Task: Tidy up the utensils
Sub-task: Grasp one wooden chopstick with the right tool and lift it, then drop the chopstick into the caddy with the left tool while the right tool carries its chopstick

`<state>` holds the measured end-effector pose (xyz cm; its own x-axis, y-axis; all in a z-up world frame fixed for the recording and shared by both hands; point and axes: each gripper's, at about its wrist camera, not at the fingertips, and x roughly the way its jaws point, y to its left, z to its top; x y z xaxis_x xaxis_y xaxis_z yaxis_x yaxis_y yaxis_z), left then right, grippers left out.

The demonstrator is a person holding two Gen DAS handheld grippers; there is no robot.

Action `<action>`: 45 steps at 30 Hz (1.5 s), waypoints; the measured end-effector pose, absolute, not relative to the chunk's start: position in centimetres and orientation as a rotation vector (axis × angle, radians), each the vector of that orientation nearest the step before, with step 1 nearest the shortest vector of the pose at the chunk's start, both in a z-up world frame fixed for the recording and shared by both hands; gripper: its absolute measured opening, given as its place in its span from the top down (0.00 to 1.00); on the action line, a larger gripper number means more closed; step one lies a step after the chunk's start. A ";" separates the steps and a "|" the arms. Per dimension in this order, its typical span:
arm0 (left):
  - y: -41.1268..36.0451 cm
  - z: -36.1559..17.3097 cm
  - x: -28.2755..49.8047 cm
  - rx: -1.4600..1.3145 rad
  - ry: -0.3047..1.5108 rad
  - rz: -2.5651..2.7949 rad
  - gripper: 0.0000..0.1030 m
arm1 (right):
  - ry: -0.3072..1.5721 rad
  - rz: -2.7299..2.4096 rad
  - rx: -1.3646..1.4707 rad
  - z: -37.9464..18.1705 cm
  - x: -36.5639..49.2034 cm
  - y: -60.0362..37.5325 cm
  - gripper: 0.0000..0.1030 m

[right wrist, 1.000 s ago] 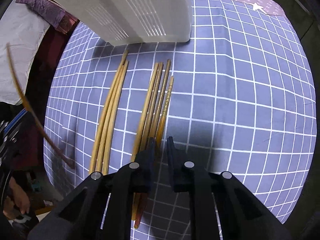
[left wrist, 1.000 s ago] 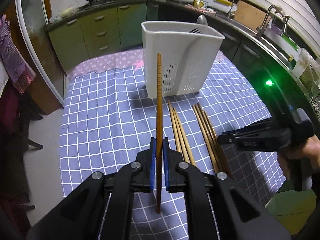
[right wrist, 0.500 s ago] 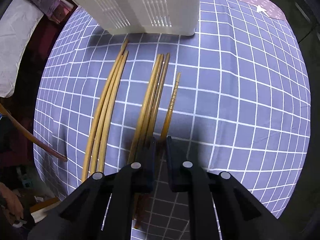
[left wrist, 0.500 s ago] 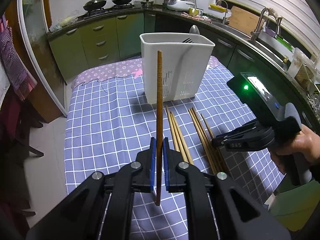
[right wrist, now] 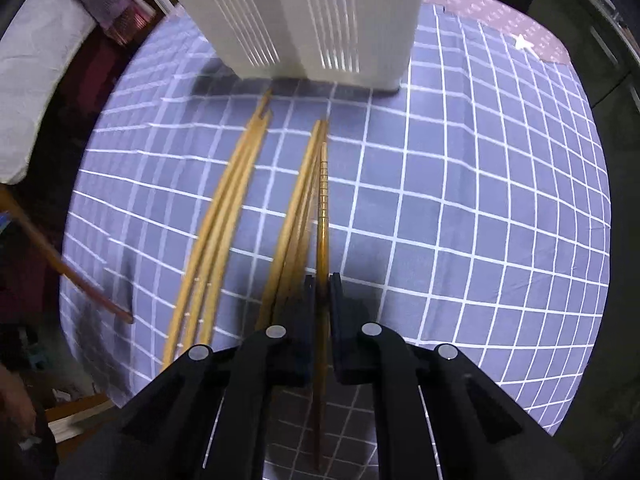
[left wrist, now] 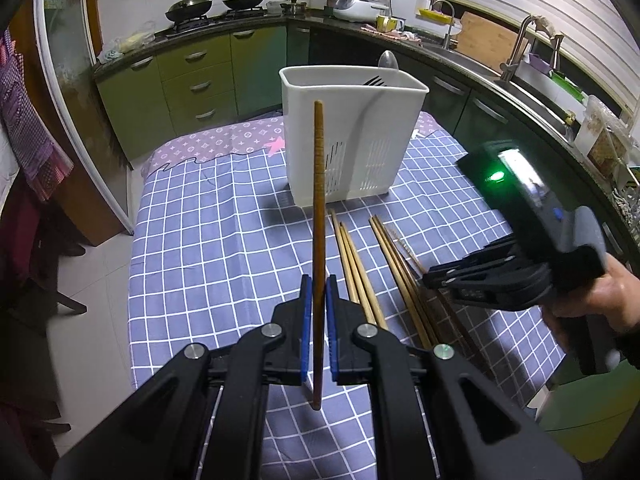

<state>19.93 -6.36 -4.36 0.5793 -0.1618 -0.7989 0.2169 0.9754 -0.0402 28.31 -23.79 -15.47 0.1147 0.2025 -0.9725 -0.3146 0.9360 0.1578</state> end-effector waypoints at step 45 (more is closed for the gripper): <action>-8.3 3.4 21.8 0.068 0.822 -0.270 0.93 | 0.839 0.459 0.084 -5.5 19.0 -32.6 0.93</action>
